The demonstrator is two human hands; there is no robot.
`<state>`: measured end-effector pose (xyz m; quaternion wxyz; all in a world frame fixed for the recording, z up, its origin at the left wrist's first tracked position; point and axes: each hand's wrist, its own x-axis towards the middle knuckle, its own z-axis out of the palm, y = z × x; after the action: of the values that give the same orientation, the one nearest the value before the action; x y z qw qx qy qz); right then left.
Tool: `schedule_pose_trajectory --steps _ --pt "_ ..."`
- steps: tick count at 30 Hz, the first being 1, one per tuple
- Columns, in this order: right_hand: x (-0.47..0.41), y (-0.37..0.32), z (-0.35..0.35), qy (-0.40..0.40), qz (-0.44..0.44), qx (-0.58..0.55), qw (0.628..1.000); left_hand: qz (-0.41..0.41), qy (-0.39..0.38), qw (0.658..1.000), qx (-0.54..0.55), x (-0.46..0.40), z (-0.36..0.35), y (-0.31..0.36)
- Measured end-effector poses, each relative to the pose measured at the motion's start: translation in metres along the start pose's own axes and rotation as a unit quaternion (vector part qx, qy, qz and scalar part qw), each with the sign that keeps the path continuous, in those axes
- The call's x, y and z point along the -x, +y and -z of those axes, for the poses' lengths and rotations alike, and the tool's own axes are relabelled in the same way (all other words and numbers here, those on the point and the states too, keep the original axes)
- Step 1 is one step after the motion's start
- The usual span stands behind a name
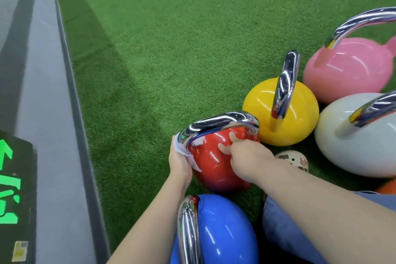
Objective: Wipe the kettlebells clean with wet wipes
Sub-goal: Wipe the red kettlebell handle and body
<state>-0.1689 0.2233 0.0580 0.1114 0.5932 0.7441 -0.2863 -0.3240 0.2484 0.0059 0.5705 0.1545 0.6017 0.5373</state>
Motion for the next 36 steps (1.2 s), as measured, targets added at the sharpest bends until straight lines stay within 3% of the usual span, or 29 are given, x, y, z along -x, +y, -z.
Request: schedule_pose_trajectory --steps 5,8,10,13,19,23,25,28,33,36 --pt "0.001 -0.001 0.001 0.004 -0.004 -0.010 1.000 0.017 -0.017 0.998 -0.061 0.016 0.008 -0.007" --pt "0.002 -0.002 0.000 -0.003 -0.006 -0.010 1.000 0.014 -0.109 0.987 -0.121 0.029 0.022 0.003" --pt "0.001 -0.002 0.000 -0.003 -0.008 -0.009 1.000 -0.034 -0.156 0.968 -0.192 0.031 0.036 0.004" --pt "0.001 -0.002 -0.002 -0.002 -0.011 -0.015 1.000 -0.129 -0.103 0.935 -0.315 0.020 0.042 -0.005" --pt "0.002 -0.003 -0.004 -0.003 -0.013 -0.011 1.000 -0.216 0.030 0.887 -0.406 0.005 0.025 -0.017" --pt "0.001 -0.004 -0.007 0.006 -0.018 -0.022 1.000 -0.196 0.114 0.921 -0.318 0.009 -0.002 -0.015" --pt "0.000 -0.005 -0.009 0.010 -0.017 -0.022 1.000 -0.178 0.119 0.924 -0.317 0.008 -0.006 -0.013" --pt "0.001 -0.005 -0.008 0.005 -0.016 -0.027 0.999 -0.182 0.064 0.930 -0.313 0.004 -0.001 -0.006" --pt "0.001 -0.005 -0.005 -0.006 -0.015 -0.032 0.999 -0.139 -0.094 0.936 -0.309 -0.009 0.012 0.007" --pt "0.002 -0.004 -0.005 -0.013 -0.015 -0.037 0.999 -0.098 -0.223 0.908 -0.342 -0.018 0.021 0.024"
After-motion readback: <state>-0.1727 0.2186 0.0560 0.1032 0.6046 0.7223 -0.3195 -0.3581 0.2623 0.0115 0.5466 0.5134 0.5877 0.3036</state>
